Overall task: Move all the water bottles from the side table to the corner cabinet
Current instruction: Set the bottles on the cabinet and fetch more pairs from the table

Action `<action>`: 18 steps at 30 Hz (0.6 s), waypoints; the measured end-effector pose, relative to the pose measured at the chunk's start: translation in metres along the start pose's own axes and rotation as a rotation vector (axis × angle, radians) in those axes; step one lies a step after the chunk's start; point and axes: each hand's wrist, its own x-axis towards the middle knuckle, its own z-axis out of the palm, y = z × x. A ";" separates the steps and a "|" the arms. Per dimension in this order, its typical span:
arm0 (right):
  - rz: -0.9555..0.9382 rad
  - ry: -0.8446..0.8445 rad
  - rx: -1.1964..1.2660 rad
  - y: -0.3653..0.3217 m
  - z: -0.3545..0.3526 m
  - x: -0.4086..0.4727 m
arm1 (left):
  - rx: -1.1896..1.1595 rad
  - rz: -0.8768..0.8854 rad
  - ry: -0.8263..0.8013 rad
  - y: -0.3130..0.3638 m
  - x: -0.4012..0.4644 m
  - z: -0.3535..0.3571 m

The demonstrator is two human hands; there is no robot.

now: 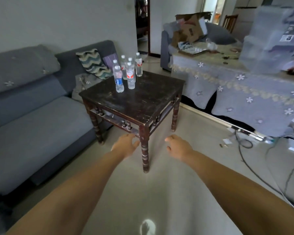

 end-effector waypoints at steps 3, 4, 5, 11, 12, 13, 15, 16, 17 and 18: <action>0.057 -0.007 -0.007 0.030 -0.019 0.045 | -0.061 0.059 -0.018 0.028 0.068 -0.002; 0.063 -0.014 0.000 0.035 -0.021 0.048 | -0.070 0.074 -0.033 0.033 0.073 0.001; 0.083 -0.014 0.009 0.044 -0.027 0.059 | -0.074 0.094 -0.041 0.044 0.087 0.003; 0.103 0.002 0.031 0.123 -0.059 0.157 | -0.134 0.153 -0.056 0.104 0.203 0.012; 0.093 -0.002 0.030 0.134 -0.066 0.175 | -0.142 0.140 -0.045 0.109 0.222 0.012; 0.083 -0.007 0.029 0.145 -0.073 0.196 | -0.141 0.116 -0.036 0.115 0.243 0.011; 0.052 -0.025 0.025 0.166 -0.093 0.238 | -0.145 0.042 -0.031 0.125 0.284 0.006; 0.036 -0.030 0.025 0.175 -0.102 0.256 | -0.149 0.012 -0.027 0.128 0.301 0.003; 0.013 -0.029 0.017 0.186 -0.115 0.280 | -0.144 -0.012 -0.019 0.134 0.324 -0.003; -0.002 -0.032 0.012 0.194 -0.125 0.299 | -0.145 -0.029 -0.008 0.139 0.341 -0.007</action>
